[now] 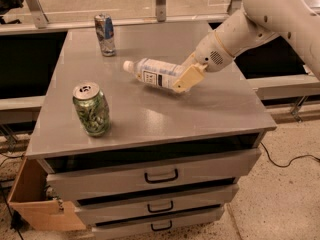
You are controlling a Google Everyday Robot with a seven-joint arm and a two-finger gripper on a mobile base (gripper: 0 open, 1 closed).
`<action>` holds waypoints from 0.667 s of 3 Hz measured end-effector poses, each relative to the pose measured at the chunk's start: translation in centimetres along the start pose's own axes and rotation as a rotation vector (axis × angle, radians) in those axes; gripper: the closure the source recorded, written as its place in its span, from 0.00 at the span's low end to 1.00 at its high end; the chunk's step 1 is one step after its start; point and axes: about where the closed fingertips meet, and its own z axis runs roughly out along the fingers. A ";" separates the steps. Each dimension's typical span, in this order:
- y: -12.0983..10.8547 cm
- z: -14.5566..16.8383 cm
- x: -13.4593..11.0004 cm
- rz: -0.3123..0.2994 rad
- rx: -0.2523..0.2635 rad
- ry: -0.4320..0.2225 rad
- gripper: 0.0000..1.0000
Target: Move blue plastic bottle near green can
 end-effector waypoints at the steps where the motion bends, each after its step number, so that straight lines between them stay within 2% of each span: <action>1: 3.7 1.3 -0.7 -0.051 -0.079 -0.013 1.00; 2: 6.3 2.5 -1.6 -0.094 -0.132 -0.017 1.00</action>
Offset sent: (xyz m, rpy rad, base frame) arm -0.0834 0.0679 -0.0044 0.0468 0.0375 0.2400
